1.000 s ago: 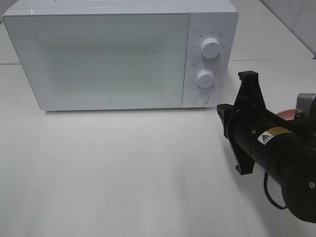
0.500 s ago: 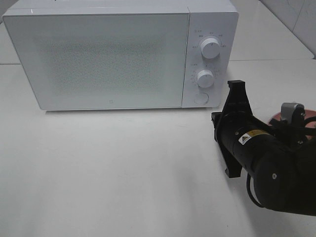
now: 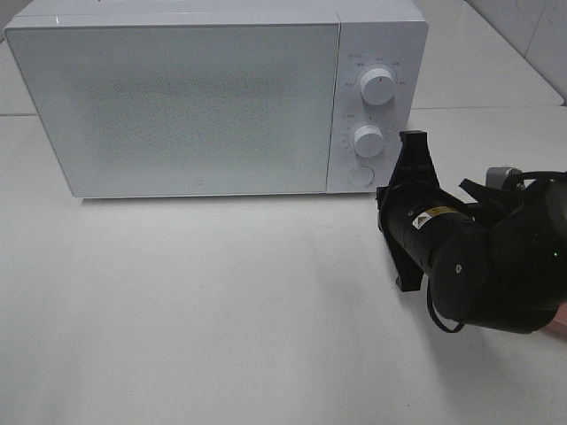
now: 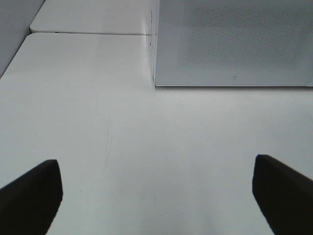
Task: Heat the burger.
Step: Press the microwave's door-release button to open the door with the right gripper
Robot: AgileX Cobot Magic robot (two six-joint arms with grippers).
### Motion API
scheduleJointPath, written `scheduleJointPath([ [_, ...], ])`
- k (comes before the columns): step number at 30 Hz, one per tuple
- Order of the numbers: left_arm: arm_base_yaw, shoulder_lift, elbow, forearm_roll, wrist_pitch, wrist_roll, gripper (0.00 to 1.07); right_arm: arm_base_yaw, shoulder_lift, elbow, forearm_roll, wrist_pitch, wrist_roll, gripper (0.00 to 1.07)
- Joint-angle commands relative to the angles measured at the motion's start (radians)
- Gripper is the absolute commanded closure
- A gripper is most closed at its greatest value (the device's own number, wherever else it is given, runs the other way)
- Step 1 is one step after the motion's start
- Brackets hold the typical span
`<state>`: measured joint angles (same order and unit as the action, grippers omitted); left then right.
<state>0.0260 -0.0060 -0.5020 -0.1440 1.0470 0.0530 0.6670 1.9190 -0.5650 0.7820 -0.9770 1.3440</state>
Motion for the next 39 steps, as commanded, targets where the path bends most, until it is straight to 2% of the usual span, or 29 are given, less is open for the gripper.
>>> scheduleJointPath([
  [1, 0.003, -0.024, 0.002, 0.0, -0.01, 0.001, 0.09, -0.021, 0.011, -0.02, -0.015, 0.002, 0.007, 1.07],
  [6, 0.003, -0.024, 0.002, 0.0, -0.01, 0.001, 0.09, -0.049, 0.046, -0.056, -0.048, 0.032, 0.021, 1.07],
  [30, 0.003, -0.024, 0.002, 0.0, -0.01, 0.001, 0.09, -0.049, 0.168, -0.193, -0.029, 0.05, 0.075, 1.07],
  [39, 0.003, -0.024, 0.002, 0.0, -0.01, 0.001, 0.09, -0.095, 0.18, -0.235, -0.063, 0.072, 0.067, 1.07],
])
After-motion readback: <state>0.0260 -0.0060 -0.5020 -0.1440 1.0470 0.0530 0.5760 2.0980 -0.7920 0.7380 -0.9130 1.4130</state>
